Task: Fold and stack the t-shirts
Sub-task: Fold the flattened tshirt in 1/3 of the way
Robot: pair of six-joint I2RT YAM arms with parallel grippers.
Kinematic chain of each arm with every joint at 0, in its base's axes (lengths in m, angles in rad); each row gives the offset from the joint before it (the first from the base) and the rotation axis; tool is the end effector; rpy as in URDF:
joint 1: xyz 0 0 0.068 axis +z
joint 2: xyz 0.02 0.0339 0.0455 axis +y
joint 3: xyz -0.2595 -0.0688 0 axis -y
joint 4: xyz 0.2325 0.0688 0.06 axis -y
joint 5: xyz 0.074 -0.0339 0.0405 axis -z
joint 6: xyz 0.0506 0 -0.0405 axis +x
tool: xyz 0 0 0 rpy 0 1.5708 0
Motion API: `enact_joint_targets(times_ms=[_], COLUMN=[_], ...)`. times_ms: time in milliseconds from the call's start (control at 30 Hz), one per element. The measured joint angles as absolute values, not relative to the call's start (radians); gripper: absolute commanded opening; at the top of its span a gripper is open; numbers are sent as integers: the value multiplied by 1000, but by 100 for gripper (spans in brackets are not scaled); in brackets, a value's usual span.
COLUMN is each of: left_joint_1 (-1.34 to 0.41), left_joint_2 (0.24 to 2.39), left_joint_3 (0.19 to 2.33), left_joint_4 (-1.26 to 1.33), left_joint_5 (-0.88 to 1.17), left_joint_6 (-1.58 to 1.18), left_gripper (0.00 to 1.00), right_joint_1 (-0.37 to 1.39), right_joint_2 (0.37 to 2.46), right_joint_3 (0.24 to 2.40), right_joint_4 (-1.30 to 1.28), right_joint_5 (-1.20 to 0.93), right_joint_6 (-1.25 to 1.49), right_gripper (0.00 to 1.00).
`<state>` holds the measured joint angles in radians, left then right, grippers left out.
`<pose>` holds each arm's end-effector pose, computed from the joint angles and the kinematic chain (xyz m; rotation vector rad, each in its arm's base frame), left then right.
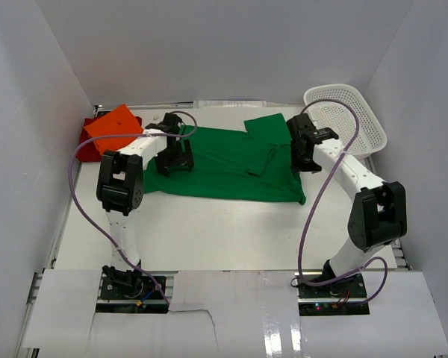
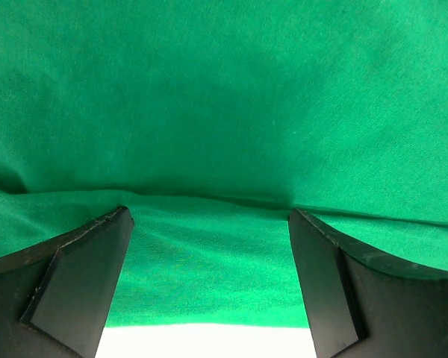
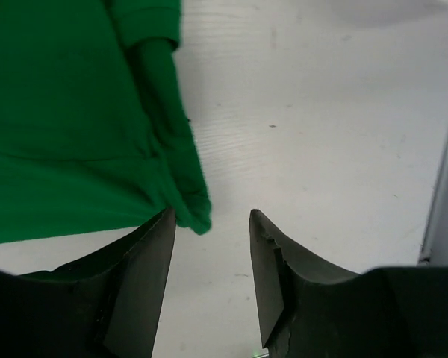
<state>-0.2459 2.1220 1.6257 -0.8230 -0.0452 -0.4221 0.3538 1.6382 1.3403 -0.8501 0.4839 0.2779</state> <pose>0.4078 -0.1000 0.1560 -0.2624 2.8768 -0.0580 0.3140 0.0909 0.2532 0.0384 2.5662 -0.4303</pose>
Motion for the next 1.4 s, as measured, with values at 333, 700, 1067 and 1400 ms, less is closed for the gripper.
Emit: enact_joint_targets(times_ms=[333, 700, 1067, 1400], left_joint_1=[-245, -245, -244, -244], left_joint_2=[2092, 2057, 2024, 2021], left_joint_3=[1575, 1522, 1468, 1462], left_joint_4=[-785, -758, -746, -747], left_joint_5=[-49, -53, -65, -69], left_joint_6=[-417, -414, -405, -400], left_gripper=[98, 98, 98, 98], right_joint_1=[354, 354, 356, 361], right_joint_2=[1822, 1957, 2055, 2084], right_joint_3=[1377, 1421, 1448, 1462], right_joint_4=[-686, -541, -443, -416], right_joint_5=[-27, -267, -327, -341], right_joint_6=[227, 270, 326, 346], right_gripper=[31, 55, 49, 8])
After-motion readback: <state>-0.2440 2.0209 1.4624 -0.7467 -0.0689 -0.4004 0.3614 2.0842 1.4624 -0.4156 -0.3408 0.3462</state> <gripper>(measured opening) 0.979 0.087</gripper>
